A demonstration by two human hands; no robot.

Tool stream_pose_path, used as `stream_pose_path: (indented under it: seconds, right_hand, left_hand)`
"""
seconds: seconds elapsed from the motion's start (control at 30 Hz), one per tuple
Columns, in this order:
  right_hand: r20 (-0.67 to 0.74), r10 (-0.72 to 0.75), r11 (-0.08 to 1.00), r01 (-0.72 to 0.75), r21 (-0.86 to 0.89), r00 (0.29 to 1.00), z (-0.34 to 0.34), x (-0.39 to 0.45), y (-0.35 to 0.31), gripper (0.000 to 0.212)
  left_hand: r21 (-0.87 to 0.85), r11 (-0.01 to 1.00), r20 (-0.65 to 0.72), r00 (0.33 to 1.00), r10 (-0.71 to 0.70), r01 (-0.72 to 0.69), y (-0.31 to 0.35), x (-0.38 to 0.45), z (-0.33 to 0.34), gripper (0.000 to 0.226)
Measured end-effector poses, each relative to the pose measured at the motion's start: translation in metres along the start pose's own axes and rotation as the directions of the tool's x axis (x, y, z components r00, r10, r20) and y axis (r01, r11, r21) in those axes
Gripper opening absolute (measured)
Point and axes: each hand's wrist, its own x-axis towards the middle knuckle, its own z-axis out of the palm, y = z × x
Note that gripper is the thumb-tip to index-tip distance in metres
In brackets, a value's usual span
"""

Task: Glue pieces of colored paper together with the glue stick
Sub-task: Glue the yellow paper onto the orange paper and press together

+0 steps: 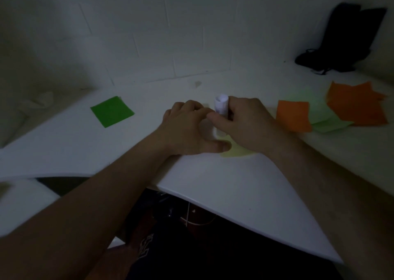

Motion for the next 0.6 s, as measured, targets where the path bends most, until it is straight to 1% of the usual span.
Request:
stream_pose_path:
  seconds: [0.1,0.17,0.23,0.3,0.4,0.47,0.6]
  right_hand:
    - [0.028,0.006,0.999,-0.007,0.032,1.0,0.003,0.001,-0.005,0.024]
    - [0.017,0.052,0.995,-0.053,0.089,0.998,-0.001,0.002,-0.009,0.025]
    - [-0.074,0.155,0.969,-0.137,0.204,0.985,-0.013,0.003,-0.013,0.03]
    - [-0.195,0.235,0.948,-0.181,0.262,0.952,-0.029,0.004,-0.011,0.028]
    - [-0.295,0.246,0.945,-0.161,0.285,0.923,-0.043,0.001,0.0,0.026]
    - [-0.293,0.259,0.943,-0.175,0.283,0.921,-0.043,-0.002,0.006,0.029]
    - [-0.234,0.242,0.959,-0.196,0.204,0.942,-0.039,-0.002,0.01,0.037]
  left_hand:
    - [-0.007,1.0,0.004,1.0,-0.006,0.006,0.0,0.001,0.0,0.097]
    - [0.0,1.0,0.002,1.0,-0.011,0.011,0.0,0.001,0.0,0.1]
    - [0.005,1.0,-0.015,1.0,-0.015,0.015,-0.001,0.002,0.0,0.098]
    - [-0.008,1.0,-0.042,0.999,-0.03,0.03,-0.002,0.003,0.001,0.093]
    - [0.017,1.0,-0.032,0.999,-0.024,0.025,-0.002,0.004,0.001,0.098]
    - [0.035,0.999,0.004,1.0,-0.008,0.008,0.0,0.001,0.0,0.103]
    - [0.053,0.998,0.044,0.999,0.021,-0.024,0.002,-0.004,-0.002,0.11]
